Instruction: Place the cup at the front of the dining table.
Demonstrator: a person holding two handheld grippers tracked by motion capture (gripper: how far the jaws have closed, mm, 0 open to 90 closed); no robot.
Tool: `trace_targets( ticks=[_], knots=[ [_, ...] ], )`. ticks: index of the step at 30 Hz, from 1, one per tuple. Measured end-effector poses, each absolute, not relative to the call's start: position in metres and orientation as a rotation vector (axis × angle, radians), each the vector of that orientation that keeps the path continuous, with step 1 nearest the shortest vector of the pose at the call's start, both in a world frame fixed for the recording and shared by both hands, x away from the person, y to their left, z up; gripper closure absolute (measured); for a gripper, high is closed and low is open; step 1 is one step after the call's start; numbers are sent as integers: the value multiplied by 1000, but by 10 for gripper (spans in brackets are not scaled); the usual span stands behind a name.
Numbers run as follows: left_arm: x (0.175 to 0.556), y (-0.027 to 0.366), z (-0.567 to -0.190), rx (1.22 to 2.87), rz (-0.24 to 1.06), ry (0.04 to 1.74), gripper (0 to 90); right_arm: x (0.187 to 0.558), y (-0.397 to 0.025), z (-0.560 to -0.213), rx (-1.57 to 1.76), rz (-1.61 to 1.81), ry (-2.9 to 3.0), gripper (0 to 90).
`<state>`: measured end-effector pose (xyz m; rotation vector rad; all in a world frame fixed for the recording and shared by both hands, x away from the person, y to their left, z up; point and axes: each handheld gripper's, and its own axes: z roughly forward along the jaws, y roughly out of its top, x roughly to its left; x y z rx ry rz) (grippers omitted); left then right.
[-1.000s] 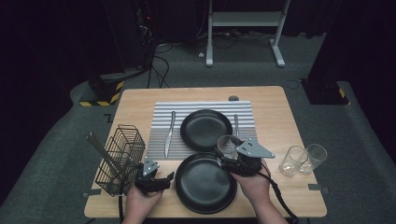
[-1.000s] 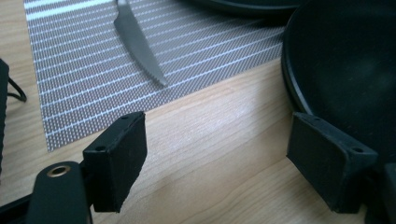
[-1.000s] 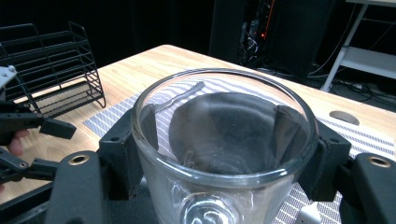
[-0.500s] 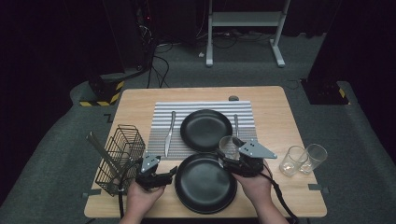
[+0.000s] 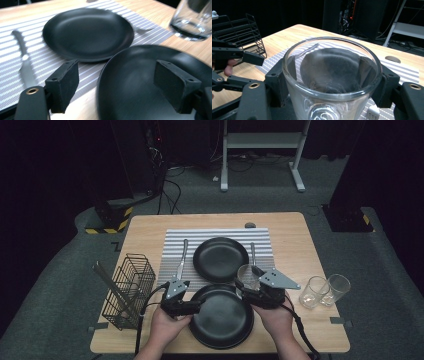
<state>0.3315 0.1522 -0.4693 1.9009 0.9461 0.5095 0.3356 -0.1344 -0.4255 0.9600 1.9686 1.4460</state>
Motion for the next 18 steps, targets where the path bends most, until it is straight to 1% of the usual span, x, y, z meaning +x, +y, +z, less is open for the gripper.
trace_targets(
  ticks=[10,18],
  knots=[
    [337,117,-460,1892,484,834,196,335,-138,-423,967,1443,1952,290],
    [330,107,-460,1910,460,758,186,335,-137,-423,976,1440,1958,290]
  ],
)
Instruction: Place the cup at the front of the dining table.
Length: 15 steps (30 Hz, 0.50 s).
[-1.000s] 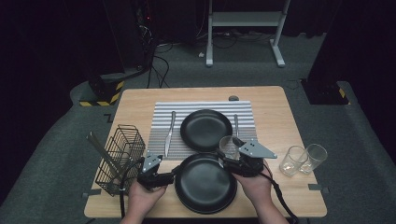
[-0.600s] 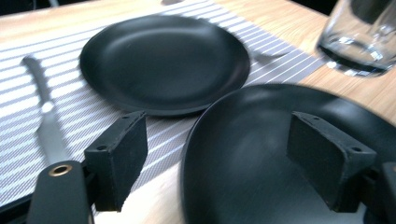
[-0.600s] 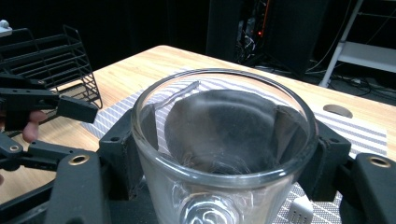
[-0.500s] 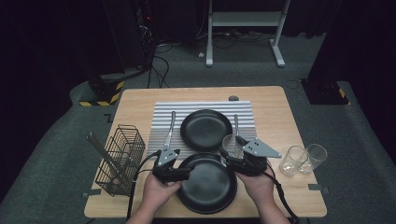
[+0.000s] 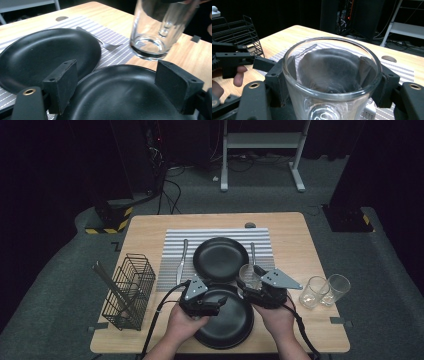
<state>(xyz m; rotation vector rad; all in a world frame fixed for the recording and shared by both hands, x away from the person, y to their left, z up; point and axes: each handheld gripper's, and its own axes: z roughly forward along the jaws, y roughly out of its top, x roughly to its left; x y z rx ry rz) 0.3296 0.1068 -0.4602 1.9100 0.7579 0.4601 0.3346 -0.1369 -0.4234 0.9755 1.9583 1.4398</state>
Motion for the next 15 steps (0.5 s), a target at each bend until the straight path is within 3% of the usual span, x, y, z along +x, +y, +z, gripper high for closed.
trace_targets(
  ticks=[15],
  knots=[
    [320,106,-466,1891,417,718,157,330,-121,-424,963,1477,1994,290]
  ],
)
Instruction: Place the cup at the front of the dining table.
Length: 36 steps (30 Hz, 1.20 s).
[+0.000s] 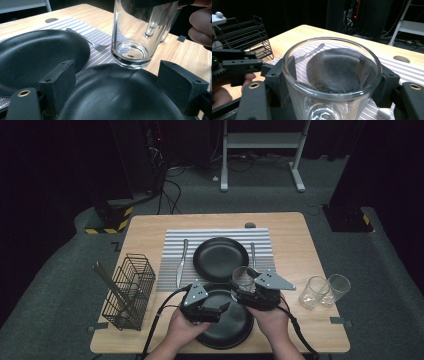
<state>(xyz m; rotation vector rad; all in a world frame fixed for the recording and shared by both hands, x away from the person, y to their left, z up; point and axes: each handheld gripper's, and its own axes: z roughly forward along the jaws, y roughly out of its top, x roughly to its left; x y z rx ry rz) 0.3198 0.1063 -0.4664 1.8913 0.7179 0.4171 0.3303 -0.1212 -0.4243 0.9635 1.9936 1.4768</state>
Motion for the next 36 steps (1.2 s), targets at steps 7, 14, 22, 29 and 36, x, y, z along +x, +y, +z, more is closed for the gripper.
trace_targets(
  ticks=[7,14,22,29,36],
  knots=[
    [320,104,-469,1889,392,720,161,328,-114,-424,950,1514,2016,290],
    [319,102,-472,1881,394,713,174,326,-107,-424,932,1532,2037,290],
    [318,103,-474,1835,356,690,216,323,-98,-426,911,1546,2072,290],
    [313,103,-473,1799,383,653,234,319,-89,-428,886,1552,2105,290],
    [314,105,-475,1781,377,652,263,317,-83,-431,874,1556,2133,290]
  ],
)
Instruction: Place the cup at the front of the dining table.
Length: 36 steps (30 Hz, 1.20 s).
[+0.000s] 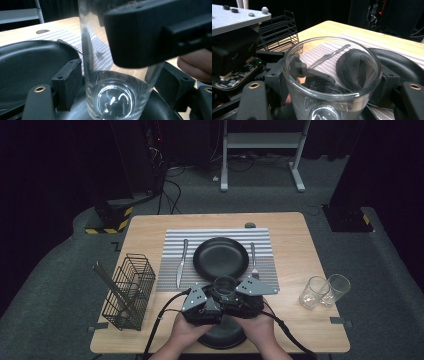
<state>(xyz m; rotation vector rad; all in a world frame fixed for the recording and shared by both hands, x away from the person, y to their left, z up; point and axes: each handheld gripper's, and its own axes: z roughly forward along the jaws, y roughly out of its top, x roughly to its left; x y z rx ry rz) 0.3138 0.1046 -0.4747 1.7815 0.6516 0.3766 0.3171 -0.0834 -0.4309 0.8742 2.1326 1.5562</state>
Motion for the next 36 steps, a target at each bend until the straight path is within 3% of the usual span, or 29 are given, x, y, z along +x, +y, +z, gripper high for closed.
trace_targets(
  ticks=[7,28,36],
  knots=[
    [311,104,-475,1780,401,641,303,317,-81,-432,871,1561,2142,290],
    [308,103,-473,1807,478,645,313,319,-80,-435,874,1588,2151,284],
    [309,103,-474,1813,485,660,313,320,-82,-434,889,1611,2136,225]
  ],
)
